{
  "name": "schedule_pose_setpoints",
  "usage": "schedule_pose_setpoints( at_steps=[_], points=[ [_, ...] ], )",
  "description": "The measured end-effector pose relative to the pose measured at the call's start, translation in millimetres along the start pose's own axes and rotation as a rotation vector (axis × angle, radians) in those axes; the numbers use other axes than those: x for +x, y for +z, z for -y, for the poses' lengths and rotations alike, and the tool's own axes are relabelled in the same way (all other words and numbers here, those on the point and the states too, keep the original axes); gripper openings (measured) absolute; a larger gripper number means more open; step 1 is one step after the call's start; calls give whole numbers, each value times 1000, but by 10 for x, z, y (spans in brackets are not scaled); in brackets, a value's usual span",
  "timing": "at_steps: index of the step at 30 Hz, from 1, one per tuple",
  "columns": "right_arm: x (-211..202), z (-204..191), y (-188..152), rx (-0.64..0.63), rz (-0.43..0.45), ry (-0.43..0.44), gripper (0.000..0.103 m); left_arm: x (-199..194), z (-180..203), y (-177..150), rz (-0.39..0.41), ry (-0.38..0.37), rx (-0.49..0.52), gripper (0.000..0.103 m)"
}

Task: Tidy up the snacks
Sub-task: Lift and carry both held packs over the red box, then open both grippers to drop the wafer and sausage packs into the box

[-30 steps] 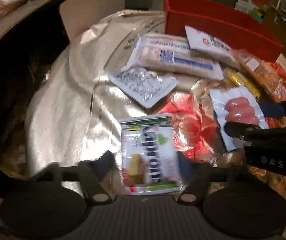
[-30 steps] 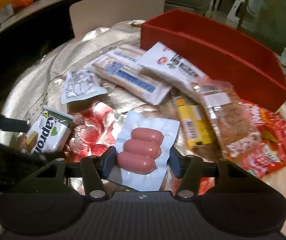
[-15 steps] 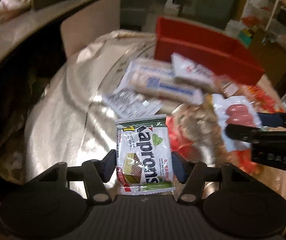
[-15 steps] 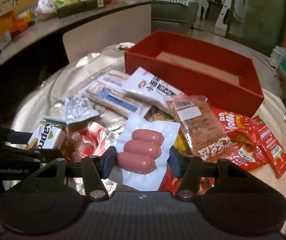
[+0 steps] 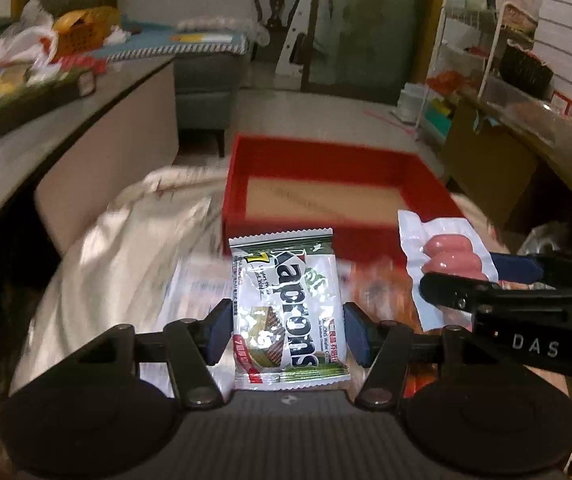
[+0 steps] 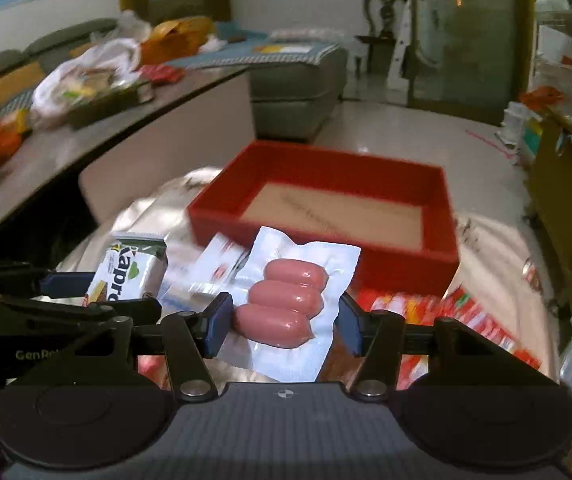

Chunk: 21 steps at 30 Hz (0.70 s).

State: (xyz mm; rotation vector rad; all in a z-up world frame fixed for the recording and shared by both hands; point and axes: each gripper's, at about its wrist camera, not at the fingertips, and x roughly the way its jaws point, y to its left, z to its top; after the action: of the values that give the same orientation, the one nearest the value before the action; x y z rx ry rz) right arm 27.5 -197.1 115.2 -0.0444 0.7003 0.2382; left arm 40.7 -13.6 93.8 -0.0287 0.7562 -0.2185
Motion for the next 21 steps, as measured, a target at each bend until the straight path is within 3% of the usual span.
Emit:
schedule_pose_setpoints(
  at_steps=[6,9,15,21],
  points=[
    [500,236,447,-17,20,-76,62,461,66,559,48,1,39,52],
    [835,318,609,-31,4,-109,62,786,50,747,51,36,57,52],
    [1434,391,711,-72,-57,-166,62,1385,-61,844,-9,88,56,52],
    [1822,428,623,-87,-143,-194,63,1621,12,854,-29,96,115,52]
  ],
)
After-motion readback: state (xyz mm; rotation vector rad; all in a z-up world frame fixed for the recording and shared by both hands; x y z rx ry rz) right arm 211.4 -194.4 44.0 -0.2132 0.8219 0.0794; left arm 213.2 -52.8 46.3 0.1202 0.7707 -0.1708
